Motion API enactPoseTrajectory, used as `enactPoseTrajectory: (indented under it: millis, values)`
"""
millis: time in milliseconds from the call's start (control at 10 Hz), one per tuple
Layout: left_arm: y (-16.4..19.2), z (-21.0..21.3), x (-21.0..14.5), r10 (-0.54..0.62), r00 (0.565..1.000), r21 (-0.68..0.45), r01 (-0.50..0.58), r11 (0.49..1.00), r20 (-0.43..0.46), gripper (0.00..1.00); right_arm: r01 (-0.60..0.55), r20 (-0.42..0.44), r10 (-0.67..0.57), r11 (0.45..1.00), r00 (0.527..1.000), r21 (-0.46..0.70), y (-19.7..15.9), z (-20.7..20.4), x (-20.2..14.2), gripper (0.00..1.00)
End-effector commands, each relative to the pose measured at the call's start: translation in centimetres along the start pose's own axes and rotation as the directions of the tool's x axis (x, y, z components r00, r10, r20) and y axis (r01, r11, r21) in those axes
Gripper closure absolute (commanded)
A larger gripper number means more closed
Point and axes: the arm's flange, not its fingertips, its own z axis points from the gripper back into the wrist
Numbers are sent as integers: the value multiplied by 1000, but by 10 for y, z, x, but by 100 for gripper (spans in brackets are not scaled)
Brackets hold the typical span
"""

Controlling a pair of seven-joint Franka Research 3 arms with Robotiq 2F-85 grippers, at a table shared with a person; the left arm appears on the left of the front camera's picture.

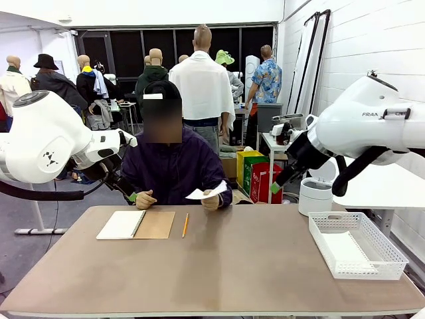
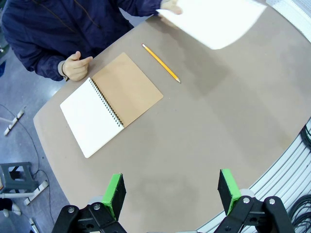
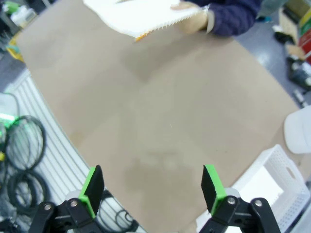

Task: Sort the paper based on its condition.
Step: If a person hands you a paper, place it in the Organizing basket , and if it's crumpled, put it in the Trash can.

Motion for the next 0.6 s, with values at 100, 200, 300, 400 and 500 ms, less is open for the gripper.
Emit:
enactPoseTrajectory:
  millis: [100,200,300,400,500]
  values:
    - [1,0,-1,2,1000,-2,-2,1000,-3,0,287,46,-293,952,955,104,-30,-7,31,0]
    - [1,0,-1,2,1000,-2,-2,1000,-3,0,355,48,-364,925,930,133,-40,-15,31,0]
    - [1,0,-1,2,1000,-2,-2,1000,-3,0,413,25,-424,893,905,181,-48,-23,29,0]
    - [1,0,-1,2,1000,-2,-2,1000,-3,0,482,-9,-492,848,870,220,-57,-32,23,0]
    - [1,0,-1,2,1000,-2,-2,1000,-3,0,524,-35,-534,811,844,260,-66,-42,21,0]
